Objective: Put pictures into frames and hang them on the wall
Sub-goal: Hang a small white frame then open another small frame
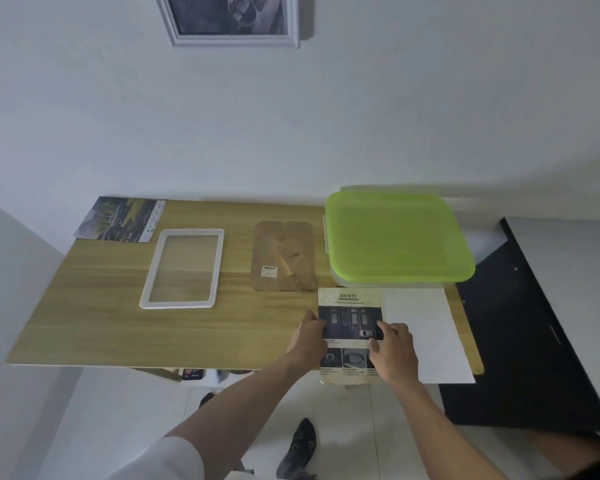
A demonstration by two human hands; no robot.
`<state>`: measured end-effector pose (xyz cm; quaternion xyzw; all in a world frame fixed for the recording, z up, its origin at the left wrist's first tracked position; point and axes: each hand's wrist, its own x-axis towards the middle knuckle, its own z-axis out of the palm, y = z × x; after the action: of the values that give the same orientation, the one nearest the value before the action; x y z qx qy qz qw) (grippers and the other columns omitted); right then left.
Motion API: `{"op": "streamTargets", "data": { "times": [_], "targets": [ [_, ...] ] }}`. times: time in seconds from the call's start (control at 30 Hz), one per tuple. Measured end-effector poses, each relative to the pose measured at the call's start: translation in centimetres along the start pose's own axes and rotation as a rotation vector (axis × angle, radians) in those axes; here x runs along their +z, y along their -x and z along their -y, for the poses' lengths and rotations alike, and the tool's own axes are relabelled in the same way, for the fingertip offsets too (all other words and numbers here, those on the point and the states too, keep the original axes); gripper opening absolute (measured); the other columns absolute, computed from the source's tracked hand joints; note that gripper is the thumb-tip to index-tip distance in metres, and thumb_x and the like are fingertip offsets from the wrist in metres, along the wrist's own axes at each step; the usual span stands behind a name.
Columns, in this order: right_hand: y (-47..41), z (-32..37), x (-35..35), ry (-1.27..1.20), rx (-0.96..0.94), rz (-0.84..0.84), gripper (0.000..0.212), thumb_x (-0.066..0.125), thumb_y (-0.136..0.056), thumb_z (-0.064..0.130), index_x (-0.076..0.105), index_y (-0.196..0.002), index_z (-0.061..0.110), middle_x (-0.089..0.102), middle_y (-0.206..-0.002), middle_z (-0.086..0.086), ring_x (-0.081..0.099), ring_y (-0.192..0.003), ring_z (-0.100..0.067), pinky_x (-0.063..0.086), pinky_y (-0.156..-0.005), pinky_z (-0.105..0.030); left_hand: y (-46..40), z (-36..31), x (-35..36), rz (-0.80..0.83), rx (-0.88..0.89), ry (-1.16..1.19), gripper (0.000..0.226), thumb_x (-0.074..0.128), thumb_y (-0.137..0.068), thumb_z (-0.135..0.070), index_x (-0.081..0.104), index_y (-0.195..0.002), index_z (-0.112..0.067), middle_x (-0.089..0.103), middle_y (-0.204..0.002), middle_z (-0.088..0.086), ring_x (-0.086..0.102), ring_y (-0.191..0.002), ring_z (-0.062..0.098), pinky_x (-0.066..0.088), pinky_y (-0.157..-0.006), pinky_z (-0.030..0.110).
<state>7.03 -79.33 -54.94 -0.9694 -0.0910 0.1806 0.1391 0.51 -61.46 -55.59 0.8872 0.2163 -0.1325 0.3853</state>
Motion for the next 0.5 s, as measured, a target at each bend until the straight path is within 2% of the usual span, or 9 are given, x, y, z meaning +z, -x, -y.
{"op": "streamTargets", "data": {
  "times": [0.13,0.33,0.5],
  "targets": [
    [0.0,-0.1,-0.1,-0.012,-0.038,-0.041,0.049,0.061,-0.095,0.029,0.05,-0.14,0.016,0.045,-0.135,-0.008,0.048,-0.123,-0.023,0.051,-0.093,-0.033,0.1,0.1,-0.1,0.006,0.014,0.022,0.026,0.055,-0.085,0.0,0.065,-0.109,-0.006,0.045,-0.11,0.005,0.055,-0.095,0.03,0.053,-0.087,0.041],
    [-0.2,1.0,0.7,-0.082,-0.246,-0.215,0.032,0.075,-0.082,0.018,0.067,-0.111,0.008,0.063,-0.108,-0.01,0.062,-0.094,-0.029,0.055,-0.073,-0.038,0.5,1.3,-1.9,-0.041,0.11,0.022,0.038,0.064,-0.089,-0.018,0.058,-0.126,-0.008,0.048,-0.118,0.005,0.054,-0.106,0.025,0.051,-0.091,0.035],
    [-1.1,6.0,0.5,-0.163,-0.389,-0.192,0.031,0.068,-0.089,0.025,0.066,-0.117,0.012,0.064,-0.113,-0.003,0.061,-0.104,-0.022,0.052,-0.086,-0.034,0.5,3.6,-6.2,-0.155,0.14,-0.058,0.048,0.064,-0.088,-0.033,0.053,-0.13,-0.011,0.05,-0.129,0.001,0.053,-0.112,0.02,0.051,-0.09,0.037]
  ]
}}
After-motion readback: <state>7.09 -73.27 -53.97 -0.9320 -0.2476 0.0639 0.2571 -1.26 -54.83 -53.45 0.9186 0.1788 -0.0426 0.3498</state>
